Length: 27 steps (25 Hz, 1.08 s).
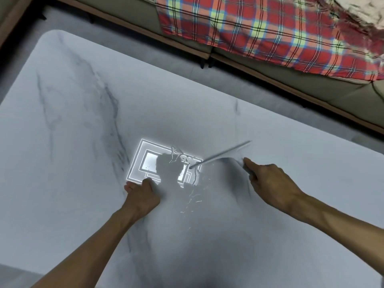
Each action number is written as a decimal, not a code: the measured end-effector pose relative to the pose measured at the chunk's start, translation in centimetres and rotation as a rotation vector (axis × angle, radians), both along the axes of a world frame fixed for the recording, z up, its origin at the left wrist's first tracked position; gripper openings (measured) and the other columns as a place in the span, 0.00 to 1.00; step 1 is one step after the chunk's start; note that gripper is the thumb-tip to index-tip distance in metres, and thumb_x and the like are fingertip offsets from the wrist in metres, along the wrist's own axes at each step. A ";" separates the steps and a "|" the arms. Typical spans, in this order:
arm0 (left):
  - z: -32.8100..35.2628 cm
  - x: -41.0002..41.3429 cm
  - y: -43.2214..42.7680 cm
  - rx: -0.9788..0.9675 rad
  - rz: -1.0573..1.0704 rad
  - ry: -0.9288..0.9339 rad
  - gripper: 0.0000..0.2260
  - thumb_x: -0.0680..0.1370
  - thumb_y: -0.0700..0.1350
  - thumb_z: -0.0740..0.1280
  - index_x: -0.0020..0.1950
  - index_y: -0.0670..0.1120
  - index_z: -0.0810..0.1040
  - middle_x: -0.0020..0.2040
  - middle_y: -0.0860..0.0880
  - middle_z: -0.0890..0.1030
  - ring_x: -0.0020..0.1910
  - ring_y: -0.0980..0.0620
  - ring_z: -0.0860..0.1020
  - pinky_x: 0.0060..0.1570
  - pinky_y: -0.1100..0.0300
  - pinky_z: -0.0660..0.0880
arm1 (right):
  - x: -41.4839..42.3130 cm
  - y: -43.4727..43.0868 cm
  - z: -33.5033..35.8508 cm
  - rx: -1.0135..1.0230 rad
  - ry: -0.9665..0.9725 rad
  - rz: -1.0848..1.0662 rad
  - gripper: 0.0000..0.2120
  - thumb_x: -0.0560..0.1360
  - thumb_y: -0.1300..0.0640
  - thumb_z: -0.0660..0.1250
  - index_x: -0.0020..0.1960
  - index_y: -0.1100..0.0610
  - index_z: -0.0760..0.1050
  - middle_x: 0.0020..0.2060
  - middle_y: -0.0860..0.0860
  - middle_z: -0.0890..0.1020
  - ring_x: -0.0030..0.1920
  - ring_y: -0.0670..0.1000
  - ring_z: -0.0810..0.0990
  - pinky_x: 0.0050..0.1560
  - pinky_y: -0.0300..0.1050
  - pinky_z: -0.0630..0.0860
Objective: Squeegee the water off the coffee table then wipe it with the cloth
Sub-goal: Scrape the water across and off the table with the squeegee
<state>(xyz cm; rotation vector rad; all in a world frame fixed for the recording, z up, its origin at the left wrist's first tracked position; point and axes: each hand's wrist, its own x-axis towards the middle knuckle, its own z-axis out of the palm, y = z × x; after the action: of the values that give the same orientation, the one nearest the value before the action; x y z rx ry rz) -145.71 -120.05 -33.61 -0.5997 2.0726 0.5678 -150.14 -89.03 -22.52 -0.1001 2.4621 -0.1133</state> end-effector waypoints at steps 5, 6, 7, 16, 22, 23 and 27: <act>-0.1 -0.3 -0.8 0.050 -0.031 -0.020 0.24 0.75 0.41 0.64 0.71 0.41 0.65 0.73 0.33 0.57 0.71 0.31 0.61 0.69 0.43 0.64 | -9.6 -5.5 -1.9 -0.146 0.219 -0.039 0.14 0.79 0.59 0.56 0.65 0.57 0.65 0.51 0.63 0.80 0.50 0.68 0.77 0.47 0.52 0.73; -0.2 -0.2 -1.1 0.066 -0.027 -0.028 0.25 0.75 0.41 0.64 0.71 0.40 0.64 0.73 0.32 0.56 0.72 0.31 0.60 0.69 0.44 0.63 | -11.6 -7.1 -3.1 -0.155 0.213 -0.085 0.14 0.80 0.59 0.56 0.65 0.58 0.65 0.52 0.64 0.79 0.51 0.68 0.76 0.47 0.51 0.70; -0.2 -0.1 -1.2 0.091 -0.040 -0.046 0.25 0.75 0.40 0.63 0.71 0.40 0.63 0.73 0.30 0.56 0.73 0.31 0.57 0.70 0.44 0.63 | -13.2 -8.6 -4.0 -0.161 0.202 -0.123 0.16 0.80 0.59 0.55 0.67 0.58 0.63 0.54 0.64 0.78 0.53 0.68 0.74 0.46 0.50 0.67; -0.5 0.1 -1.5 0.141 -0.083 -0.056 0.22 0.73 0.37 0.62 0.66 0.38 0.64 0.69 0.25 0.58 0.73 0.29 0.54 0.70 0.44 0.61 | -4.3 -9.5 -5.7 -0.205 0.127 0.087 0.28 0.80 0.59 0.54 0.78 0.48 0.50 0.48 0.60 0.76 0.46 0.64 0.77 0.44 0.51 0.72; 0.3 0.5 -1.2 0.067 -0.077 0.035 0.21 0.75 0.38 0.63 0.68 0.38 0.67 0.72 0.32 0.57 0.71 0.33 0.61 0.65 0.48 0.65 | 4.1 -2.8 -3.4 -0.110 0.021 0.250 0.31 0.80 0.57 0.53 0.78 0.41 0.44 0.42 0.51 0.70 0.36 0.58 0.76 0.36 0.48 0.72; 0.4 0.6 -1.3 0.076 -0.078 0.043 0.19 0.75 0.37 0.62 0.66 0.38 0.67 0.72 0.31 0.58 0.71 0.34 0.62 0.61 0.51 0.67 | 4.8 -1.7 -2.8 -0.080 0.006 0.271 0.31 0.80 0.57 0.53 0.77 0.41 0.44 0.41 0.50 0.69 0.36 0.57 0.76 0.35 0.47 0.71; 0.3 1.6 -1.9 0.121 -0.115 0.097 0.10 0.73 0.31 0.57 0.53 0.40 0.67 0.62 0.37 0.65 0.61 0.36 0.70 0.48 0.56 0.68 | 4.2 0.0 -0.3 -0.062 0.000 0.241 0.28 0.79 0.54 0.55 0.76 0.41 0.53 0.43 0.51 0.76 0.43 0.59 0.79 0.41 0.48 0.74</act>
<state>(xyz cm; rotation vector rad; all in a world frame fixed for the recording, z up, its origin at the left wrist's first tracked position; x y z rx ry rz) -144.06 -121.95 -33.35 -0.3874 2.1307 0.6612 -145.96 -89.04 -22.84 -0.4217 2.4263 -0.0841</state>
